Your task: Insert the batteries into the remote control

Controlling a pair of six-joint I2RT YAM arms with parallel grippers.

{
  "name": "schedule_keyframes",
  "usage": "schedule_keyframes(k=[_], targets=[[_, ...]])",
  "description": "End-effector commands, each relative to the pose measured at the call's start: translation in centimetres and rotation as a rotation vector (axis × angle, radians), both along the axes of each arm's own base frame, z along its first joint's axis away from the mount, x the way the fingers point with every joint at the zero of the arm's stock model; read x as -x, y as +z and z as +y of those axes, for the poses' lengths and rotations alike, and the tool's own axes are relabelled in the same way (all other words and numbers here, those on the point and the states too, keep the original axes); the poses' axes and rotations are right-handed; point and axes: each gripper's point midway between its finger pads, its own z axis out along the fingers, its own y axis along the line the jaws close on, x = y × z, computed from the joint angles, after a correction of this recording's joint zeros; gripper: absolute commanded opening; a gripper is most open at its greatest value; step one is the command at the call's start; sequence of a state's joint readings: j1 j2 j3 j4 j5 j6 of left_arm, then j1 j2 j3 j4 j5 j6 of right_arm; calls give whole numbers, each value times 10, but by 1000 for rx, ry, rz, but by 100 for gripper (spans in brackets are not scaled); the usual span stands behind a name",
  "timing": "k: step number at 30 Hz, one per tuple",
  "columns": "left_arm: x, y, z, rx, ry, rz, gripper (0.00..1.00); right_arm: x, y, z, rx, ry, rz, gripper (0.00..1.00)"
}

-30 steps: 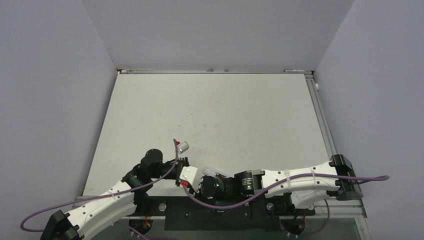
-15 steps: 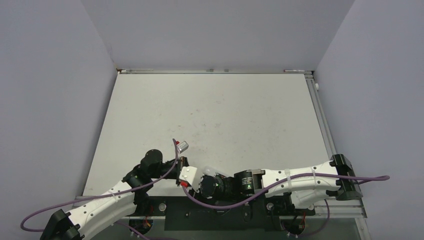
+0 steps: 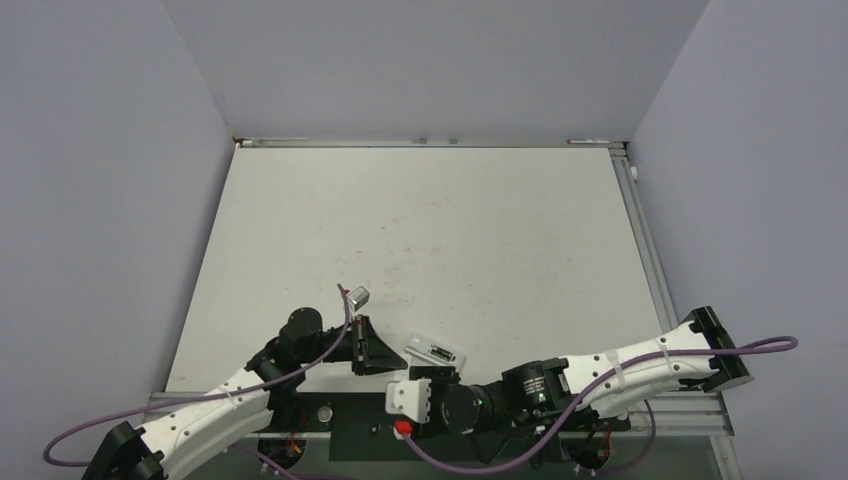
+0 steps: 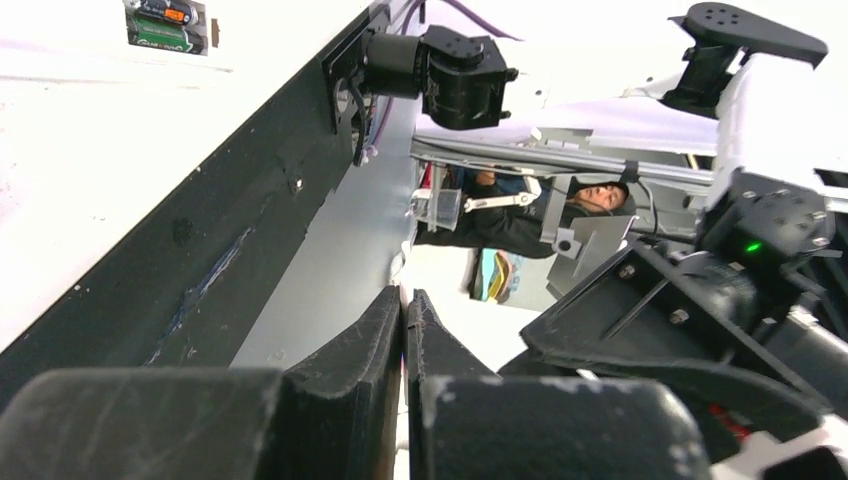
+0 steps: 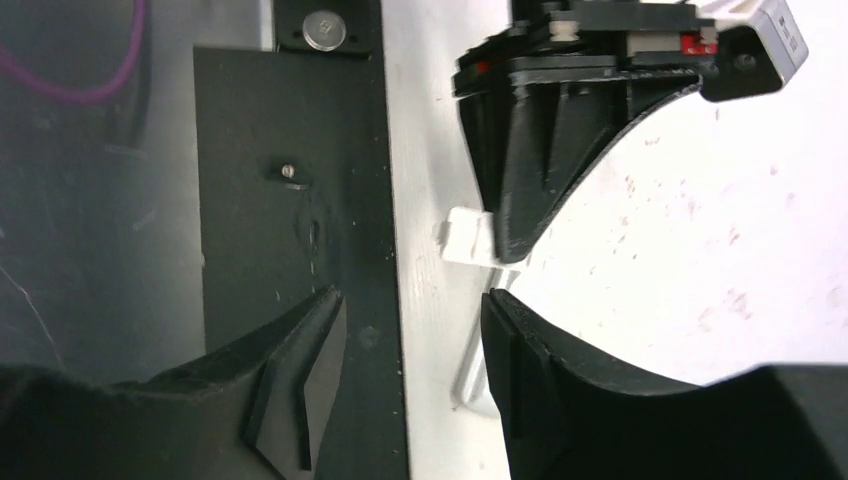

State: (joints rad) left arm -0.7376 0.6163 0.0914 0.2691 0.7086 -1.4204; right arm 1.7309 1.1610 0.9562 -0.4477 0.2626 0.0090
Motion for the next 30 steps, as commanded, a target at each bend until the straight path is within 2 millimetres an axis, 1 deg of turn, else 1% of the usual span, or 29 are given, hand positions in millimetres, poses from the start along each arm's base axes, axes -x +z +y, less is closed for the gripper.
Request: schedule_keyframes(k=[1, 4, 7, 8, 10, 12, 16, 20, 24, 30], targets=[[-11, 13, 1, 80, 87, 34, 0, -2, 13, 2, -55, 94, -276, 52], [-13, 9, 5, 99, 137, 90, 0, -6, 12, 2, -54, 86, -405, 51], [-17, 13, 8, 119, 179, 114, 0, -13, 13, 3, -55, 40, -509, 51], [-17, 7, 10, 112, 193, 132, 0, -14, 14, 4, -62, 32, -534, 50], [-19, 5, 12, 119, 216, 157, 0, -17, 18, 7, -80, 7, -582, 49], [-19, 6, 14, 136, 229, 173, 0, -19, 14, 10, -60, 5, -617, 48], [-21, 5, 16, 143, 250, 190, 0, -16, 17, 22, -94, -2, -633, 44], [-20, 4, 17, 147, 252, 199, 0, -19, 16, 28, -75, -5, -669, 41], [-20, 6, 17, 151, 252, 202, 0, -21, 15, 33, -54, -2, -702, 35], [-20, 8, 17, 153, 248, 202, 0, -29, 14, 36, -23, -10, -746, 30]])
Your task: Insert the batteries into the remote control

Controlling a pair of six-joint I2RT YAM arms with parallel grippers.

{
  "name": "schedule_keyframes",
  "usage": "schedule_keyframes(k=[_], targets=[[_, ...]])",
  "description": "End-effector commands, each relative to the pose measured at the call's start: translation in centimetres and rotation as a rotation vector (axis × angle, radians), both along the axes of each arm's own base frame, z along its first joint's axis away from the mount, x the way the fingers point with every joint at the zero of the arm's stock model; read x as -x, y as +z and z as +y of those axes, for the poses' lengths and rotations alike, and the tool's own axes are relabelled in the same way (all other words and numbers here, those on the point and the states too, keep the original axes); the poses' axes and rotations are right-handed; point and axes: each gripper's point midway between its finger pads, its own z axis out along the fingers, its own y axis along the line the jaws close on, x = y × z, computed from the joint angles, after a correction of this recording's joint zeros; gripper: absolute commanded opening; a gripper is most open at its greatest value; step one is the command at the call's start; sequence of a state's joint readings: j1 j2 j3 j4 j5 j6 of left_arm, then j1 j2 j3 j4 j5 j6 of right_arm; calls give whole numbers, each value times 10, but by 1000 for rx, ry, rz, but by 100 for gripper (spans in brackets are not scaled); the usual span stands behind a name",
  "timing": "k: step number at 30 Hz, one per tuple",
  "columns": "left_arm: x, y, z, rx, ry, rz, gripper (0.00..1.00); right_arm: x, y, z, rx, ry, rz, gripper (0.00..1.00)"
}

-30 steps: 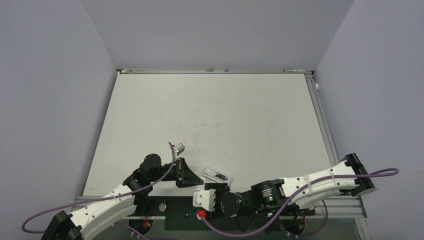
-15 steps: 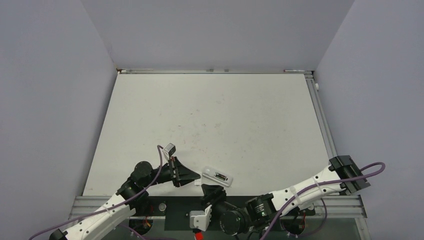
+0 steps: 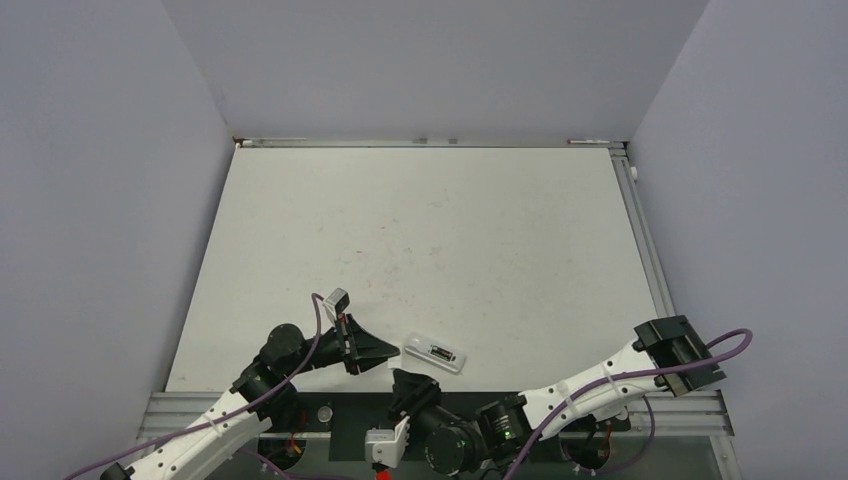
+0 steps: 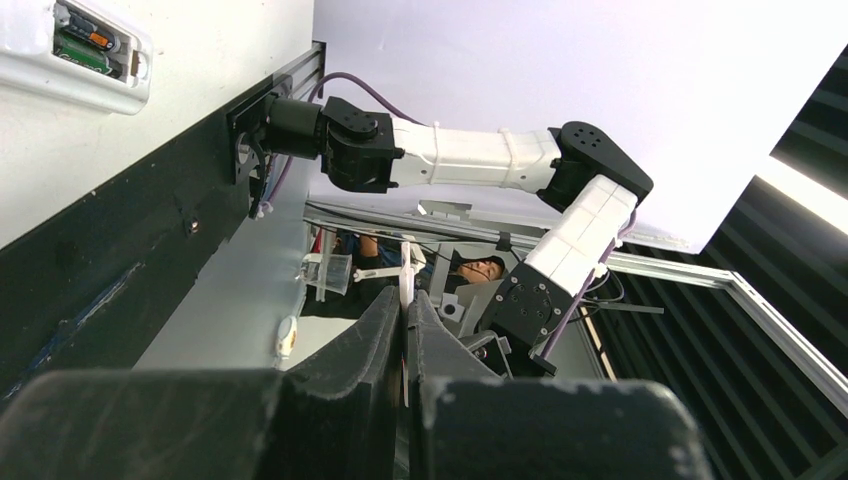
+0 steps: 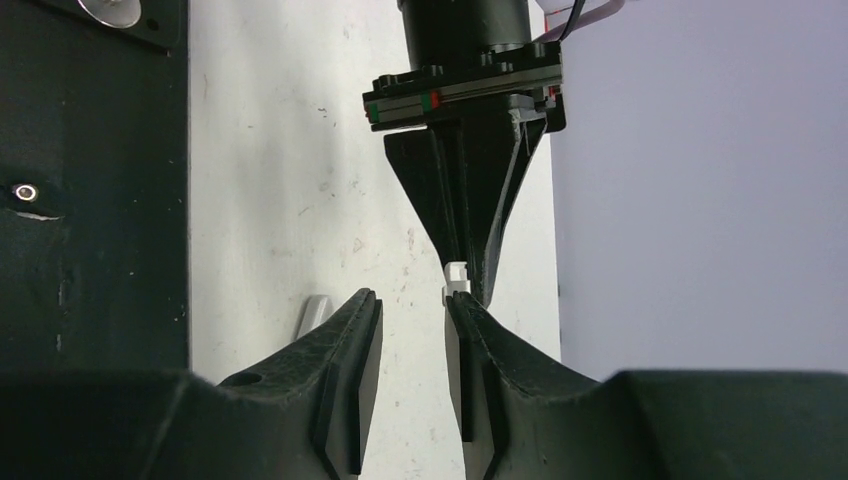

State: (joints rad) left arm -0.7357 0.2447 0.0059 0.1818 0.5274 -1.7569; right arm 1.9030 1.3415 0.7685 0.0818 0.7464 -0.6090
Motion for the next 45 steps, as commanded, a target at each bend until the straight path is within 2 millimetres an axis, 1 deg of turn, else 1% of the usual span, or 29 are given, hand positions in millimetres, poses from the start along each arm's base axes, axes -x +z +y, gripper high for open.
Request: schedule_keyframes(k=[1, 4, 10, 16, 20, 22, 25, 29, 37, 38, 39, 41, 43, 45], targets=[[-3, -22, 1, -25, 18, 45, 0, -9, 24, 8, -62, -43, -41, 29], [-2, -23, 1, -27, 14, 48, 0, -13, 25, 9, -48, -53, -72, 29], [-3, -25, 2, -28, 17, 54, 0, -14, 28, 10, -26, -46, -100, 28], [-2, -25, 2, -29, 15, 54, 0, -21, 25, 8, -16, -59, -110, 28], [-2, -24, 1, -27, 13, 53, 0, -25, 20, 10, -8, -61, -107, 28], [-2, -24, 1, -27, 12, 52, 0, -26, 18, 11, -1, -59, -107, 25], [-1, -24, 1, -26, 9, 50, 0, -26, 15, 13, 5, -55, -102, 16], [-1, -24, 1, -26, 8, 50, 0, -26, 14, 15, 6, -49, -99, 9], [0, -25, 1, -25, 2, 49, 0, -27, 16, 15, 3, -49, -92, 8], [0, -25, 1, -25, 3, 48, 1, -28, 16, 14, 3, -52, -88, 8], [0, -25, 2, -25, 4, 46, 7, -29, 17, 13, 2, -59, -84, 8], [0, -25, 2, -26, 7, 43, 25, -31, 19, 9, -5, -70, -71, 8], [-1, -25, 2, -24, 8, 35, 37, -33, 21, 5, -17, -85, -58, 8], [-2, -23, 2, -16, 12, 25, 43, -35, 24, 0, -38, -99, -41, 8]])
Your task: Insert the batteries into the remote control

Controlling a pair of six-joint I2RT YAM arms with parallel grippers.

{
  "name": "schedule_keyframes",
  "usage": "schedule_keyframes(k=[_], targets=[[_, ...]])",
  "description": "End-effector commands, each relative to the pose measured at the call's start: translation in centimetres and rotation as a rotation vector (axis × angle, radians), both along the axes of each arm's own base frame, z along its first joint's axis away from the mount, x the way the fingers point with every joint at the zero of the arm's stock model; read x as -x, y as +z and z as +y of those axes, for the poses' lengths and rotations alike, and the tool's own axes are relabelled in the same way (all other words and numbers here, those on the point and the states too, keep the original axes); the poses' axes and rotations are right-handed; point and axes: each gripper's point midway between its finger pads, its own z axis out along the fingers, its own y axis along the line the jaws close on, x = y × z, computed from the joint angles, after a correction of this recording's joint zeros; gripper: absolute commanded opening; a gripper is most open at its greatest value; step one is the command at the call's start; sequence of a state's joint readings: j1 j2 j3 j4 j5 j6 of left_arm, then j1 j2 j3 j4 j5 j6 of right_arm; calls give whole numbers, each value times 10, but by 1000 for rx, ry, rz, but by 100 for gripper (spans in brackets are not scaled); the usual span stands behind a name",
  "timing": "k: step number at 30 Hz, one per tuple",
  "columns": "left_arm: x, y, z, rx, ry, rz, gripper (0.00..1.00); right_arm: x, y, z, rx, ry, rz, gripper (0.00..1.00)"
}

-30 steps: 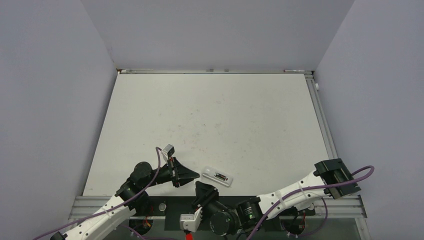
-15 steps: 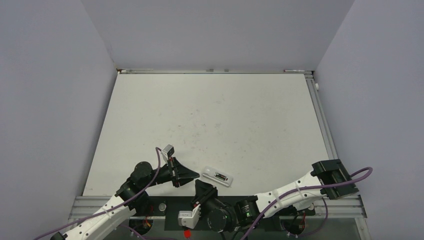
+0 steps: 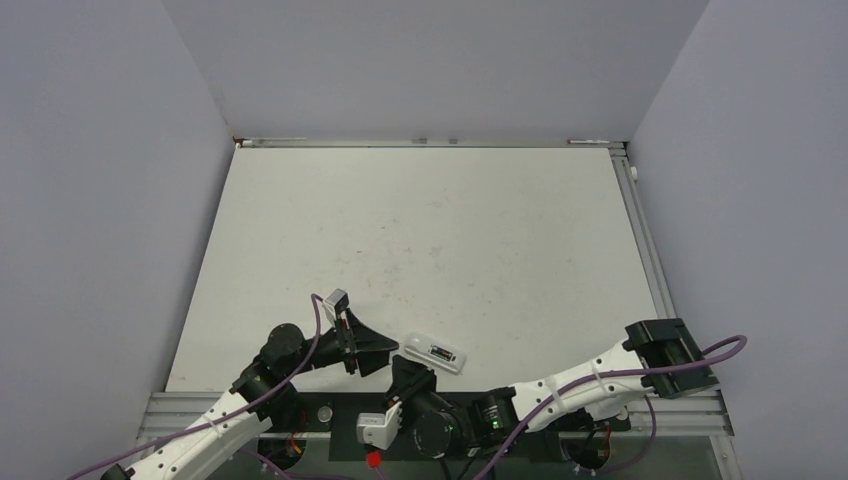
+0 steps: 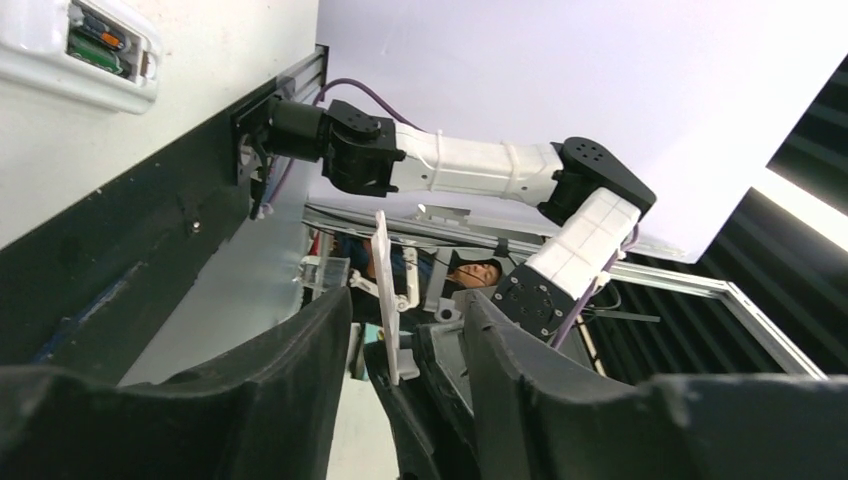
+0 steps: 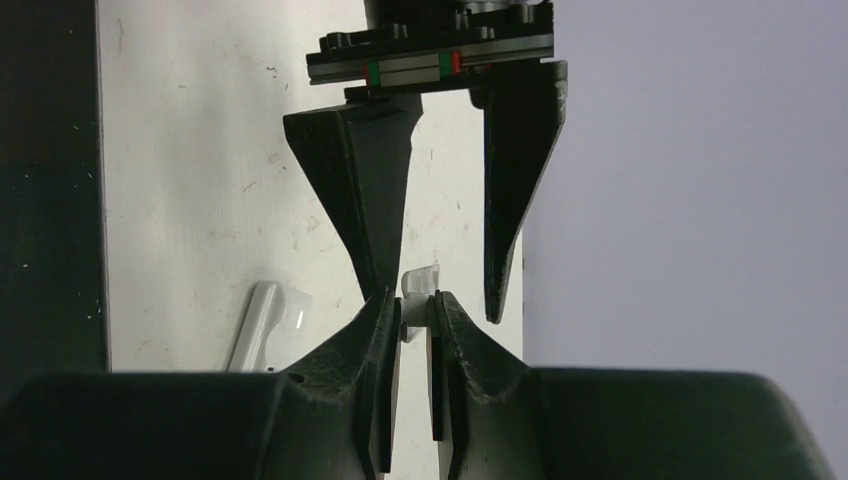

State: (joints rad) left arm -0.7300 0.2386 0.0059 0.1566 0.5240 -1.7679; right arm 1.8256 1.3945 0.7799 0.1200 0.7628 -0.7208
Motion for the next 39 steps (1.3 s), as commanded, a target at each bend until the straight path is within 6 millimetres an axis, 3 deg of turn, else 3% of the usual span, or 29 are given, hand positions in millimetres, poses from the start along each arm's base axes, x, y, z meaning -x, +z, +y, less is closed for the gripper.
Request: schedule_keyframes(k=[1, 4, 13, 18, 24, 34, 39], targets=[[-1, -19, 1, -2, 5, -3, 45, -7, 28, -8, -120, -49, 62, 8], [-3, -17, 1, 4, 15, -18, 57, -12, 35, -18, -182, -87, 106, 8], [-18, -16, 0, -21, 77, -93, 60, -38, 55, -57, -488, -274, 373, 8], [-26, -15, -1, -50, 101, -141, 61, -53, 53, -75, -644, -356, 568, 8], [-35, -23, -2, -99, 110, -188, 62, -77, 41, -81, -847, -433, 830, 8], [-43, -27, -11, -129, 76, -266, 60, -96, 54, -90, -1249, -357, 1197, 8], [-51, -7, -18, -90, 71, -338, 60, -94, 65, -96, -1421, -277, 1345, 9]])
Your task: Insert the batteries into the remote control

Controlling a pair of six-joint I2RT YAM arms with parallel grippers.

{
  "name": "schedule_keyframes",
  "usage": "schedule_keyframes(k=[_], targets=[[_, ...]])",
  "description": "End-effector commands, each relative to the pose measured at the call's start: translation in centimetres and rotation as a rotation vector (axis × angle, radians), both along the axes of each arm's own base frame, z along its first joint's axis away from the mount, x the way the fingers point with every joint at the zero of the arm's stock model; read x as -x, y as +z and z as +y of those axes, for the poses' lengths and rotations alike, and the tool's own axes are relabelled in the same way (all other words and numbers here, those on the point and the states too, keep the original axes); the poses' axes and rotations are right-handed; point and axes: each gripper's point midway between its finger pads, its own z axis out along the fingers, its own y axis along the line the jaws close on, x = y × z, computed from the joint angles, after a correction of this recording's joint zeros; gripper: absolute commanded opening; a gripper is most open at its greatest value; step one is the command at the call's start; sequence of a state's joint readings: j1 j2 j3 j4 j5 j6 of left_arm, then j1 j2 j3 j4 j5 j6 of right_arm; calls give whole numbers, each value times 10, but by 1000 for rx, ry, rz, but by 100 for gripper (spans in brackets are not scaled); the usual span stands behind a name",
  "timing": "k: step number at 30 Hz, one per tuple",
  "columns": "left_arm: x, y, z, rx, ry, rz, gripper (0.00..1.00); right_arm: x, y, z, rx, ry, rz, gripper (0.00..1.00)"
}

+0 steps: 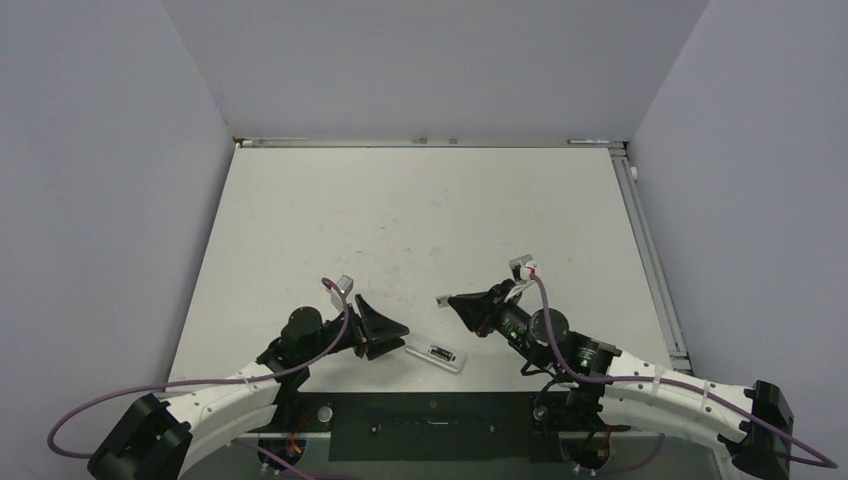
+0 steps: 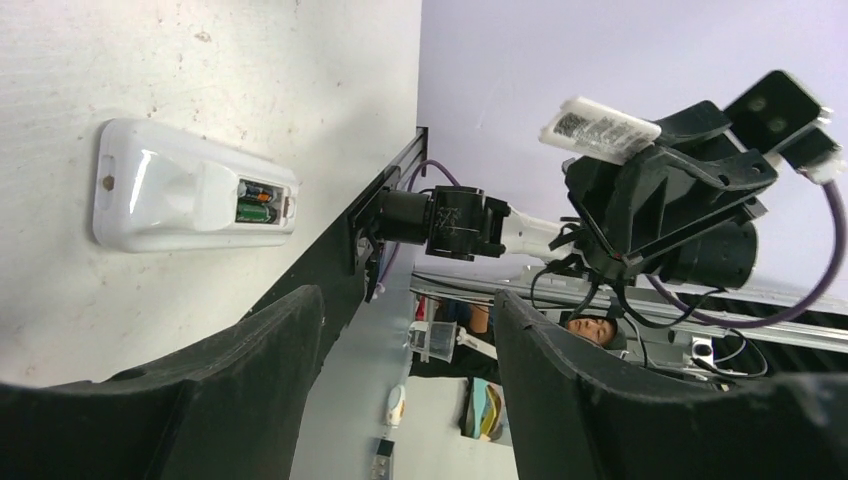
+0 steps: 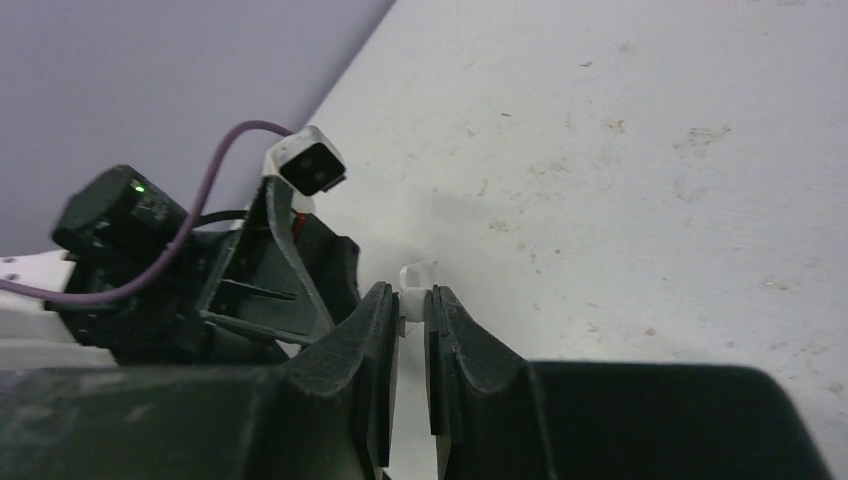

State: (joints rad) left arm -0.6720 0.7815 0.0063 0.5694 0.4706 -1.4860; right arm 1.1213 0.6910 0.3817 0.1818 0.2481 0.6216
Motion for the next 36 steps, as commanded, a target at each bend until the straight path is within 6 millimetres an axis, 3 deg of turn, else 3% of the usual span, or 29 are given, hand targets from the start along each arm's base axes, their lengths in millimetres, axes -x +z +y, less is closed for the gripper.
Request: schedule_keyframes(k=[1, 12, 20, 28, 36], targets=[[-6, 44, -8, 110, -28, -182, 59, 14, 45, 9, -360, 80, 80, 8], [-2, 104, -5, 292, -28, -335, 54, 30, 54, 7, -631, 158, 207, 9], [7, 127, -1, 368, -51, -409, 50, 41, 52, 23, -702, 240, 271, 8], [15, 135, 0, 390, -87, -436, 41, 49, 65, 41, -728, 299, 267, 9], [20, 137, 1, 396, -100, -451, 37, 55, 75, 43, -747, 321, 245, 9]])
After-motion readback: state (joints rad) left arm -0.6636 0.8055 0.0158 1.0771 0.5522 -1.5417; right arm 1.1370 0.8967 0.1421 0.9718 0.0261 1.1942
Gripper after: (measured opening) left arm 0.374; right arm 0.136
